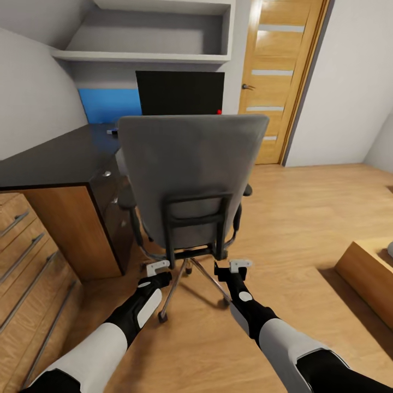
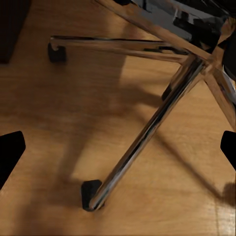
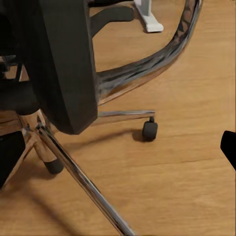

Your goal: In the bedroom, organize the workspace by keeping the computer under the desk, ensuring the monitor is on the desk, placing the keyboard on the desk next to the monitor, placing the mouse on the desk next to the keyboard, moving the folder from the swivel chair onto the desk next to the mouse, stacking the notebook on top of the folder with the pen on top of the notebook, and positioning the swivel chair next to the desk.

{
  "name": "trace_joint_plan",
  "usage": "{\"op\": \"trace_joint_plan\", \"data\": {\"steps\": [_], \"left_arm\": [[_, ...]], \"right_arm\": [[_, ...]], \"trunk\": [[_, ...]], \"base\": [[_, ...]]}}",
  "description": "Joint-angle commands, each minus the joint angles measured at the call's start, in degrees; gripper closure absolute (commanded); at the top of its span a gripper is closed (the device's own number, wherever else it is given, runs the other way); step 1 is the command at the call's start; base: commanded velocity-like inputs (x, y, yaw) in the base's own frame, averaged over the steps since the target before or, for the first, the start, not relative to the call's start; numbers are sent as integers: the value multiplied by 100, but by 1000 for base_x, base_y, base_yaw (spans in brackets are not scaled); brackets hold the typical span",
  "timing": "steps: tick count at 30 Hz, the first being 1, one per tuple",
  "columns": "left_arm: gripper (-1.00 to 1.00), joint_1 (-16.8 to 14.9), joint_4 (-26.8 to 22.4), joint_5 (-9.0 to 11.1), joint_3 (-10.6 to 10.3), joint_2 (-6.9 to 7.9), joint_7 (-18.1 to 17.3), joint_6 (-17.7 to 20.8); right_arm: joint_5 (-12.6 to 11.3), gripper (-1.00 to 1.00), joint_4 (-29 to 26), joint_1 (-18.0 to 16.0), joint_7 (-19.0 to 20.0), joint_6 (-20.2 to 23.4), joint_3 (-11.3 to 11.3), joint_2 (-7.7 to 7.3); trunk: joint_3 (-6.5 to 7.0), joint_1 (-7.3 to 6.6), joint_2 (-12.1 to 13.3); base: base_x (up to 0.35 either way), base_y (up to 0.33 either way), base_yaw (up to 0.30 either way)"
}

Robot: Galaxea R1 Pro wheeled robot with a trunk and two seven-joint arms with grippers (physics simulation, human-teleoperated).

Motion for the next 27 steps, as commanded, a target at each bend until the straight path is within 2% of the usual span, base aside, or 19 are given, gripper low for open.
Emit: {"op": "trace_joint_plan", "data": {"steps": [1, 7, 27], "left_arm": [[-100, -6, -17, 3, -38, 5, 47, 15], [-100, -6, -17, -5, -38, 42, 45, 15], [-100, -6, -17, -6, -38, 61, 45, 15]], "right_arm": [[-60, -100, 6, -5, -27, -22, 50, -2], [-60, -100, 6, -3, -25, -22, 47, -1], [-55, -100, 6, 12, -17, -31, 50, -4]], "trunk": [[-4, 2, -2], [-4, 2, -2], [-4, 2, -2]], "base": [[329, 120, 195], [329, 121, 134], [329, 16, 1]]}}
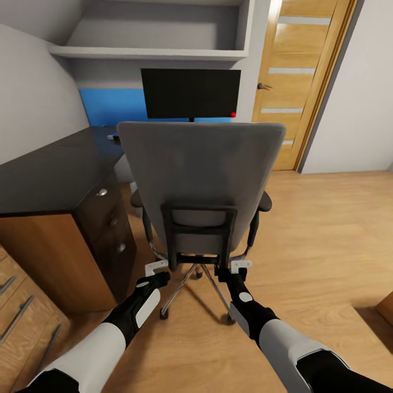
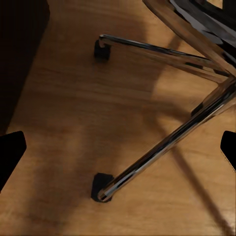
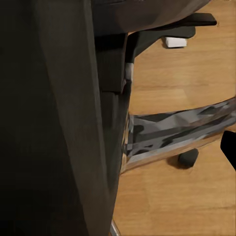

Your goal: In the bedroom, organize the workspace by keeping the computer under the desk, ensuring the monitor is on the desk, placing the keyboard on the desk next to the monitor, placing the mouse on the desk next to the keyboard, moving the folder from the swivel chair onto the desk next to the mouse, stacking the notebook on top of the folder with the pen on top of the notebook, and positioning the swivel chair next to the desk.

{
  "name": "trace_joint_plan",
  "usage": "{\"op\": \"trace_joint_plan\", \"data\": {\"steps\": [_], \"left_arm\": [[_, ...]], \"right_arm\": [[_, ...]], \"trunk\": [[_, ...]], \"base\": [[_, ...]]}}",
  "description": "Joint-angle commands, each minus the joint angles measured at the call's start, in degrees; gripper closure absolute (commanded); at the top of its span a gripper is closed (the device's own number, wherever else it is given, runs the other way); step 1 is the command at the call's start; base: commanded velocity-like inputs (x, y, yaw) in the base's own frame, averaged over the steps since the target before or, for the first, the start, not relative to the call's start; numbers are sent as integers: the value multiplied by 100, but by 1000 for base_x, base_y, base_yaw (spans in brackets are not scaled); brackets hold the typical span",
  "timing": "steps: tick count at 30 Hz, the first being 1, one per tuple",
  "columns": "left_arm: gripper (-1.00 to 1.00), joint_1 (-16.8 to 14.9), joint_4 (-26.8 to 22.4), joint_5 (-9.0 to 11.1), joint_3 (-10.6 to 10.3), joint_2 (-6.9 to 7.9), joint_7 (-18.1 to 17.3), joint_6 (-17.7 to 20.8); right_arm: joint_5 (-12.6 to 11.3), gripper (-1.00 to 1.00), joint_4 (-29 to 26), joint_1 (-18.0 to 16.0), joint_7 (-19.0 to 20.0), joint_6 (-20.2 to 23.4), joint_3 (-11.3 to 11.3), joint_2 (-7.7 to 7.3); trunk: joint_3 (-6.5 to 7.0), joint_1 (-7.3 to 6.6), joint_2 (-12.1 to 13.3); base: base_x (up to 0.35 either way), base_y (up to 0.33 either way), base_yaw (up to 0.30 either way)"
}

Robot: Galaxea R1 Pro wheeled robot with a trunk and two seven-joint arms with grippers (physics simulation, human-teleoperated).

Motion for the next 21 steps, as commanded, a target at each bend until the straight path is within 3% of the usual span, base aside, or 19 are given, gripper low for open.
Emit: {"op": "trace_joint_plan", "data": {"steps": [1, 21], "left_arm": [[-100, -4, -14, 46, -42, 4, 32, 14], [-100, -5, -16, 55, -42, 4, 15, 14]], "right_arm": [[-47, -100, 3, -6, -25, -21, 62, 1], [-45, -100, -31, -9, 78, -14, 63, -1]], "trunk": [[-4, 2, -2], [-4, 2, -2]], "base": [[329, 0, 0], [329, 0, 1]]}}
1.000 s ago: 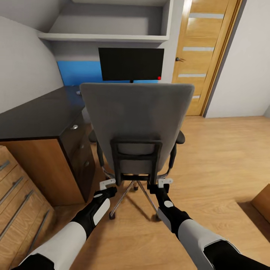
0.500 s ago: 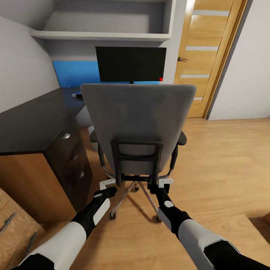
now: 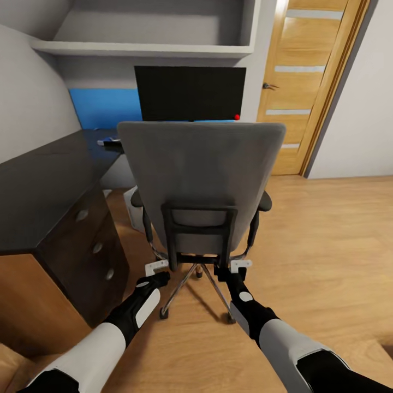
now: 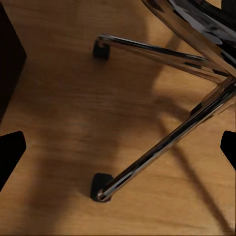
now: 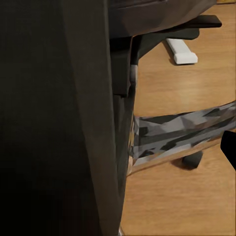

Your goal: In the bedroom, organize the workspace by keeping the computer under the desk, ensuring the monitor is on the desk, placing the keyboard on the desk next to the monitor, placing the mouse on the desk next to the keyboard, moving the folder from the swivel chair onto the desk next to the mouse, stacking the notebook on top of the folder with the pen on top of the notebook, and positioning the swivel chair next to the desk.

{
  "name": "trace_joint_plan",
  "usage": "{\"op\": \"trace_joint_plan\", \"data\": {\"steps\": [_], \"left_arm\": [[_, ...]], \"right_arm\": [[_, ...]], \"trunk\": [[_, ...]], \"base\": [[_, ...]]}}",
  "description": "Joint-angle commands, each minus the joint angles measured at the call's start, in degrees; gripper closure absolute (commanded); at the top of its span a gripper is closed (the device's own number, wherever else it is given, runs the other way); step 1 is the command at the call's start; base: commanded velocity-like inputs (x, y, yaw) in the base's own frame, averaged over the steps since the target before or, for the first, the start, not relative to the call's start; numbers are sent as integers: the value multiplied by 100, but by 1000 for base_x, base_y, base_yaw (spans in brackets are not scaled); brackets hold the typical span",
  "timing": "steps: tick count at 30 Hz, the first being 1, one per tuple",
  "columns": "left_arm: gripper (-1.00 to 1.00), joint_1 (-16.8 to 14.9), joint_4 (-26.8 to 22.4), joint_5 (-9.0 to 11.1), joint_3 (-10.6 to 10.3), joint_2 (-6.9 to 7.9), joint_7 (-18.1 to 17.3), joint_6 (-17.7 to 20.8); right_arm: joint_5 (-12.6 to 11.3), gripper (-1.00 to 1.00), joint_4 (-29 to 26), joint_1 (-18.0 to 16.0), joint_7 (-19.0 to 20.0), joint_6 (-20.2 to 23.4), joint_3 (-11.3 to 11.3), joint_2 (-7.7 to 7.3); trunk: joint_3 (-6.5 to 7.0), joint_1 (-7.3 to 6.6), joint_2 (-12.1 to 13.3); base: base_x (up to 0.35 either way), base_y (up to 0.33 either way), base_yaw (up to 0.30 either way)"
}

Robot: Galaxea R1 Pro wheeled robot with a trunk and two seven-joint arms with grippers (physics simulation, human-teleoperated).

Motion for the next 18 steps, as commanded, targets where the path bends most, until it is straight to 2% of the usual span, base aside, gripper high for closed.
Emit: {"op": "trace_joint_plan", "data": {"steps": [1, 18], "left_arm": [[-100, -4, -15, 42, -41, 4, 37, 14], [-100, -4, -13, 42, -41, 4, 37, 21]], "right_arm": [[-28, -100, -4, -8, -25, -14, 105, 2], [-28, -100, -10, -7, -22, -13, 105, -1]], "trunk": [[-5, 2, -2], [-13, 2, -2]], "base": [[329, 0, 59], [329, 0, 18]]}}
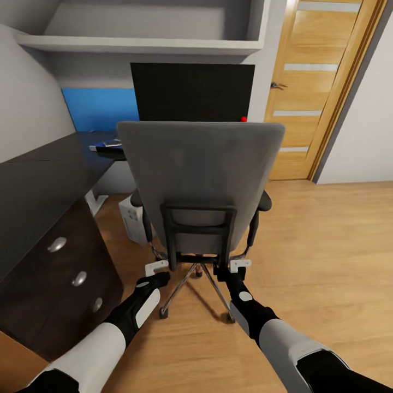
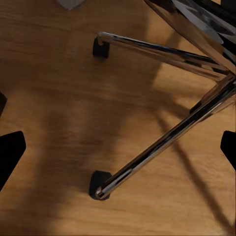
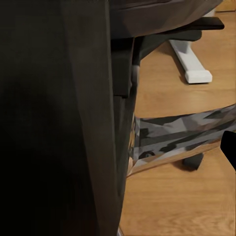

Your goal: In the bedroom, organize the workspace by keeping the computer under the desk, ensuring the monitor is on the desk, placing the keyboard on the desk next to the monitor, placing the mouse on the desk next to the keyboard, moving the folder from the swivel chair onto the desk next to the mouse, stacking the notebook on top of the folder with the pen on top of the notebook, and positioning the swivel chair next to the desk.

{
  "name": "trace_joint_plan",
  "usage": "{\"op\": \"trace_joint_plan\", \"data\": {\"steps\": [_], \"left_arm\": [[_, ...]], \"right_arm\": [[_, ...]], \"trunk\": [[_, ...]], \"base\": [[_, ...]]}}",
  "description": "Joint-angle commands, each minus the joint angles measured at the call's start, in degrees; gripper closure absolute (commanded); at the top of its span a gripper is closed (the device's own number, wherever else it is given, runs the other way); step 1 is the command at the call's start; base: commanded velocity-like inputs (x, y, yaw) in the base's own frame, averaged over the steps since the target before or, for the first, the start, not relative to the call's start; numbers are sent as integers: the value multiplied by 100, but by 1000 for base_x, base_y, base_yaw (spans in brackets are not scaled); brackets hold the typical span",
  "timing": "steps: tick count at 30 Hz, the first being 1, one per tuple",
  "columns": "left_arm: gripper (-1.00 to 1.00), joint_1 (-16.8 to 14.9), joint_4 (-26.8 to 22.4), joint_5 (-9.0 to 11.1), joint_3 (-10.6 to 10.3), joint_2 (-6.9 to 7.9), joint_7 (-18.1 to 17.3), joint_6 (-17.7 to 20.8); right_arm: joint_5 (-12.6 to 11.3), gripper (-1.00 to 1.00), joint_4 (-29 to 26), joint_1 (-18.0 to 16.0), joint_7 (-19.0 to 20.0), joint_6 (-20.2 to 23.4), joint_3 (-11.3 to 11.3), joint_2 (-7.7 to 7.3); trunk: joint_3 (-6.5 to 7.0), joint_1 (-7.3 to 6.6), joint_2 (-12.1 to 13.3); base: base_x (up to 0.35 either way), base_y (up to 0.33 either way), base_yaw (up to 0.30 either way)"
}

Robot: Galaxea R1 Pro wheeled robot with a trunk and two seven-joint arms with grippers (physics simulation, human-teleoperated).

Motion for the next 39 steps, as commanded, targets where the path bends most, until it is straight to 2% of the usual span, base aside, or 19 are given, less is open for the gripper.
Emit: {"op": "trace_joint_plan", "data": {"steps": [1, 33, 39], "left_arm": [[-100, -4, -14, 23, -37, 5, 38, 17], [-100, -5, -16, 23, -37, 5, 38, 18], [-100, -6, -21, 29, -36, 5, 46, 26]], "right_arm": [[-56, -100, 5, -6, -26, -21, 59, -3], [-48, -100, 31, -5, -29, -22, 52, -14], [-47, -100, 33, -4, -27, -21, 51, -16]], "trunk": [[-4, 2, -2], [-4, 2, -2], [-4, 2, -2]], "base": [[329, 0, 0], [328, 0, 0], [39, 0, 0]]}}
